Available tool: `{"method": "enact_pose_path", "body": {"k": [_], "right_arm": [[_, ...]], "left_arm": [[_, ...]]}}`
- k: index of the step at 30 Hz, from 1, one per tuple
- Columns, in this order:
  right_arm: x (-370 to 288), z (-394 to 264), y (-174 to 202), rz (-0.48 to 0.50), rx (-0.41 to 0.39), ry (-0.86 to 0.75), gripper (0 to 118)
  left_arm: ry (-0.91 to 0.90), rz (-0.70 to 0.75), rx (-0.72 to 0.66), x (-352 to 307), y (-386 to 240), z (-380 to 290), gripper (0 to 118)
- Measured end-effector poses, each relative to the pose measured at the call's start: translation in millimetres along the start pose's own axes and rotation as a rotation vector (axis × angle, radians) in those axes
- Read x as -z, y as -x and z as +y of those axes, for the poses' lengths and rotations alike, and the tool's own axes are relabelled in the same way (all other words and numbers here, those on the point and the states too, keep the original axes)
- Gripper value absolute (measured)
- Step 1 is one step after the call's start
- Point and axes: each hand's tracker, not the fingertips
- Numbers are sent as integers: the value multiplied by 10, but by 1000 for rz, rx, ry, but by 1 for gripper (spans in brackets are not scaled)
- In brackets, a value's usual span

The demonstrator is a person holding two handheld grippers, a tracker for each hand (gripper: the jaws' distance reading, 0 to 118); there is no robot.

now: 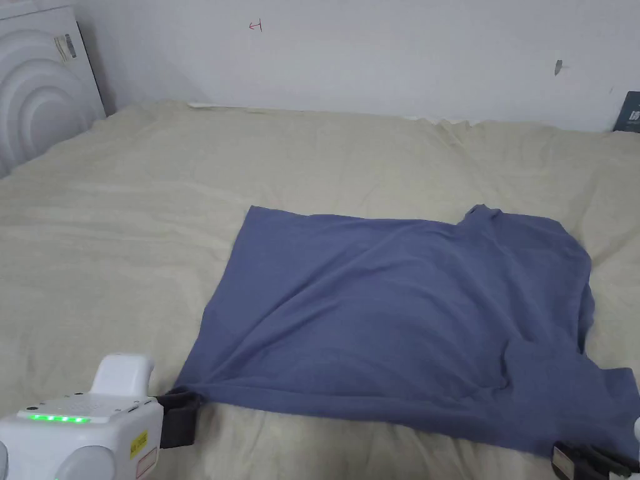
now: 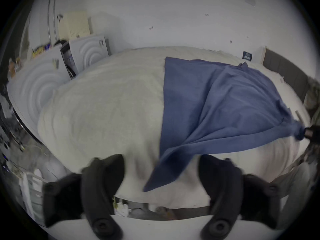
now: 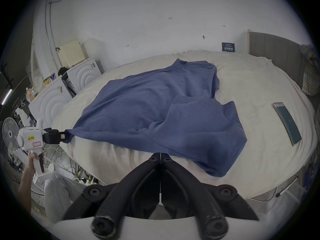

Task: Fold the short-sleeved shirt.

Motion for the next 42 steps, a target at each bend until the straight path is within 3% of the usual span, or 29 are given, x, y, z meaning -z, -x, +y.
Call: {"method": "enact_pose_path", "body": {"k": [1,2,3,5,15,16,18,19,22,24,27,29,31,33,34,35,37,42], "right_arm": [[28,6,-13,-15,4,-3,0],[32,7,-48,-21,11,-5,0],[32,13,-90,-23,30,-9,0],[10,20,-109,-10,59,-8,0],[-150,-7,-410,-66,88,-50,0],[-161,-16,-438,-68,83,-49,18],[-141,-23,-475,-84,58,-44,88],[-106,-29,-460,-107,25,-14,108],[-101,-48,-428,-120,-59,-49,108],[-55,-40,-396,-164,-61,-25,108],[35,-61,-400,-137,-79,-3,107],[124,-54,-425,-138,-75,3,94],[209,-42,-418,-136,-59,30,90],[258,-37,-392,-140,-84,40,57],[287,-70,-357,-161,-118,19,14],[316,-75,-350,-216,-124,-2,2],[322,-51,-374,-142,-69,53,2],[224,4,-365,-160,-104,10,2]], "left_arm": [[-17,-41,-7,-18,-8,-3,57],[-19,-12,9,3,-45,-5,12],[-46,62,62,2,-84,-6,0],[30,45,114,60,-114,4,0],[-36,51,81,-101,-147,193,0],[-44,50,73,-121,-127,209,0],[-48,37,47,-160,-83,247,0],[-51,36,44,-158,-84,254,0],[-54,54,43,-153,-84,267,0],[-52,50,47,-141,-89,260,0],[-46,58,52,-115,-114,259,0],[-39,55,52,-99,-116,263,0],[-34,56,58,-92,-137,264,0],[-34,57,62,-97,-141,261,0],[-33,57,63,-101,-138,261,0],[-32,57,62,-93,-138,256,0],[-27,62,61,-100,-124,254,0],[-30,60,57,-137,-97,281,0]]}}
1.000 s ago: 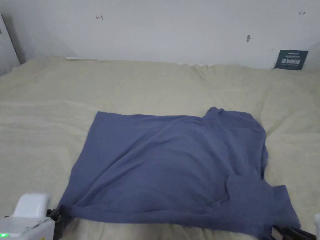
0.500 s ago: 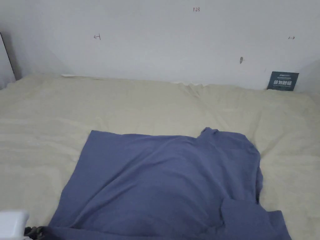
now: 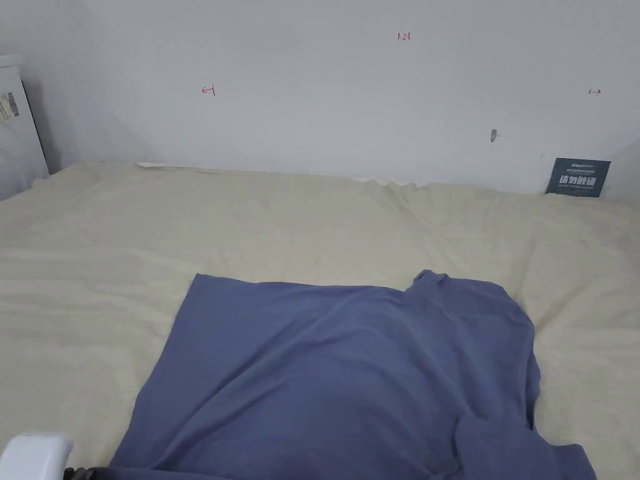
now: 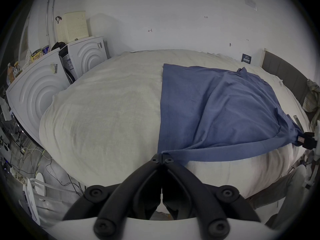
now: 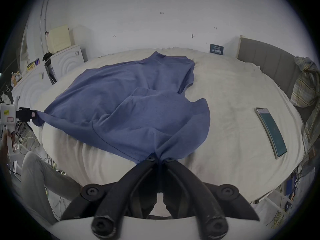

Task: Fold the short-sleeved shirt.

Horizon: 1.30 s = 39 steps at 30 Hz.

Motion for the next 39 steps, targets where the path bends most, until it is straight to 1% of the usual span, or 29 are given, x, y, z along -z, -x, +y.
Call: {"method": "enact_pose_path", "body": {"k": [2,3,7,9,12,15,18,19,22,23,24,25,26,27,28,29,30,32,33,34,36,37,38,39], "right_arm": [[-69,74,30,-21,-10,-28,2],[-128,129,28,-6,-13,-29,2],[-145,481,-20,-15,-12,-96,2],[-45,684,-63,-27,-11,-120,2],[188,985,-151,-12,23,-131,2],[498,1207,-214,-2,60,-107,2],[792,1317,-189,-18,31,-58,2],[850,1338,-152,-16,18,-36,2],[993,1342,-167,-18,37,-22,2],[1061,1340,-239,-17,52,-21,3],[1077,1342,-252,-20,71,-9,8],[1067,1343,-264,-37,95,-1,28],[1031,1330,-294,-34,108,-9,56],[982,1327,-315,-9,145,-22,83],[900,1319,-358,28,165,-53,97],[830,1309,-387,27,166,-84,97],[714,1318,-345,16,159,-89,97],[500,1288,-269,-19,131,-135,97],[414,1258,-261,-17,128,-151,97],[338,1221,-251,5,124,-164,97],[231,1150,-172,19,117,-165,97],[186,1089,-128,14,109,-167,95],[150,1020,-81,-18,107,-172,83],[143,950,-41,-36,100,-179,56]], "left_arm": [[-8,7,12,4,-4,38,0],[-13,15,14,1,-13,73,0],[-53,25,21,68,-40,319,0],[-72,29,26,145,-60,514,0],[-96,27,35,412,-112,842,0],[-25,30,55,804,-171,1112,0],[57,64,99,1158,-227,1193,0],[64,73,104,1222,-238,1200,0],[99,59,74,1339,-216,1208,0],[104,46,64,1354,-201,1209,0],[114,36,62,1357,-182,1215,1],[123,37,58,1336,-155,1215,13],[129,39,62,1319,-137,1221,35],[130,35,68,1284,-109,1223,64],[124,29,70,1237,-81,1213,101],[114,23,71,1169,-62,1211,116],[96,20,70,1073,-39,1205,118],[63,32,62,903,14,1176,118],[56,34,55,822,44,1147,118],[50,38,40,737,66,1101,118],[24,29,-13,566,109,972,118],[26,21,-33,480,107,894,115],[31,8,-43,433,108,824,108],[32,-3,-55,394,101,747,94]]}}
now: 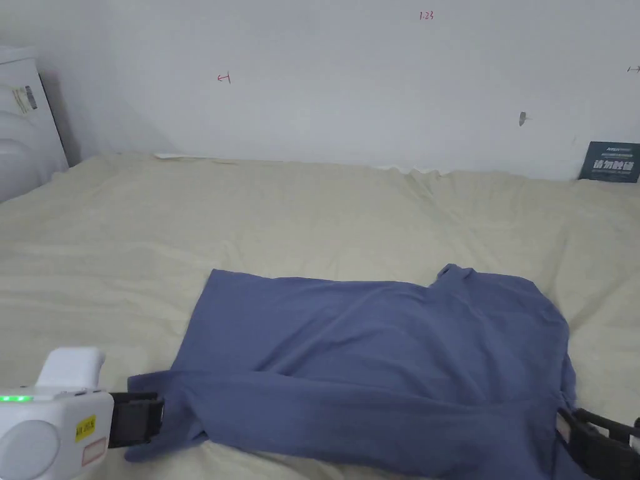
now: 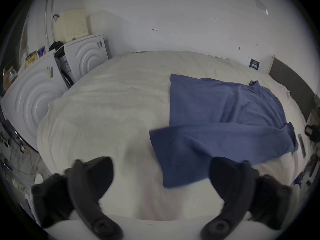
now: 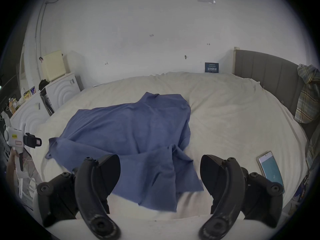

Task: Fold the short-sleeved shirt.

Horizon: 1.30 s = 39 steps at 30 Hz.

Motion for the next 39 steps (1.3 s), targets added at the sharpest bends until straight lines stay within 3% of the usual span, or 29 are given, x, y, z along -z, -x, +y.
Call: {"method": "enact_pose_path", "body": {"k": [1,2,4,5,6,10,15,16,17,19,20,27,30,31,33,36,39], "right_arm": [[-34,-96,55,-3,-22,-1,10],[-30,-165,94,-22,-20,12,0],[-9,-260,108,1,-3,51,0],[-8,-298,120,49,16,86,0],[-15,-343,151,66,39,100,0],[16,-407,211,57,1,103,0],[74,-392,140,62,28,118,0],[47,-366,130,68,34,116,0],[47,-358,128,69,40,114,0],[55,-341,127,72,44,115,0],[56,-348,109,69,45,113,0],[47,-368,70,69,37,124,0],[37,-373,9,64,35,126,0],[39,-375,-17,61,40,126,0],[39,-393,-57,59,57,125,0],[59,-424,-141,51,70,125,0],[56,-441,-209,42,65,124,10]], "left_arm": [[13,0,7,-30,-21,-85,66],[15,7,12,-36,-50,-163,46],[32,22,50,-29,-103,-318,15],[38,24,46,-15,-123,-367,6],[48,25,45,10,-149,-426,0],[86,-15,24,122,-142,-495,0],[30,-20,-2,137,-90,-281,0],[26,-9,-6,157,-64,-219,8],[21,-5,-14,188,-40,-167,31],[53,12,-16,358,-25,-94,106],[79,12,-16,454,-8,-91,116],[156,23,-67,753,-51,-200,115],[164,41,-44,701,-127,-166,107],[167,51,-24,685,-158,-154,99],[155,45,5,619,-217,-120,74],[122,86,73,554,-325,-84,7],[134,73,55,560,-380,-44,7]]}}
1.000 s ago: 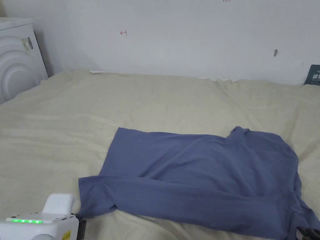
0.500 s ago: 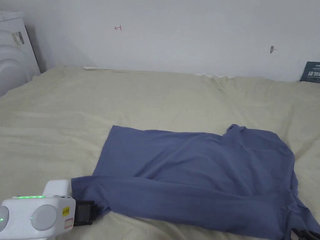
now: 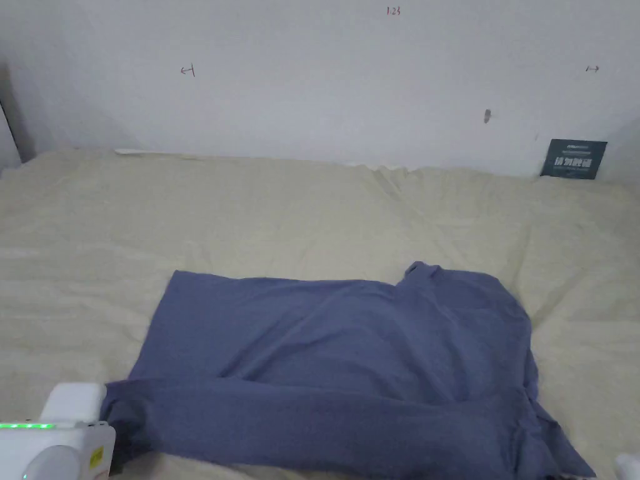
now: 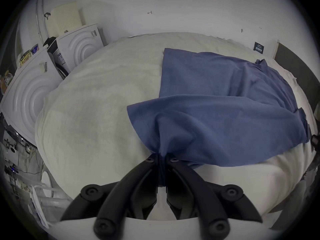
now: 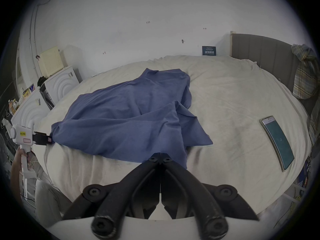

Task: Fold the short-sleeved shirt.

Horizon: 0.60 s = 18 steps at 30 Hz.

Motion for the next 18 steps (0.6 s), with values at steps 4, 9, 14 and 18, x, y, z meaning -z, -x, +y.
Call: {"method": "enact_pose_path", "body": {"k": [4,9,14,18], "right_arm": [[30,7,-94,-3,-37,10,85],[174,49,-132,-61,-81,9,95],[479,142,-177,-26,-34,112,94],[502,148,15,26,-107,126,56]], "left_arm": [[-21,5,30,-53,28,0,7],[-61,-2,-10,-210,169,86,7],[-80,1,8,-273,165,144,7],[-74,6,14,-273,145,133,7]]}}
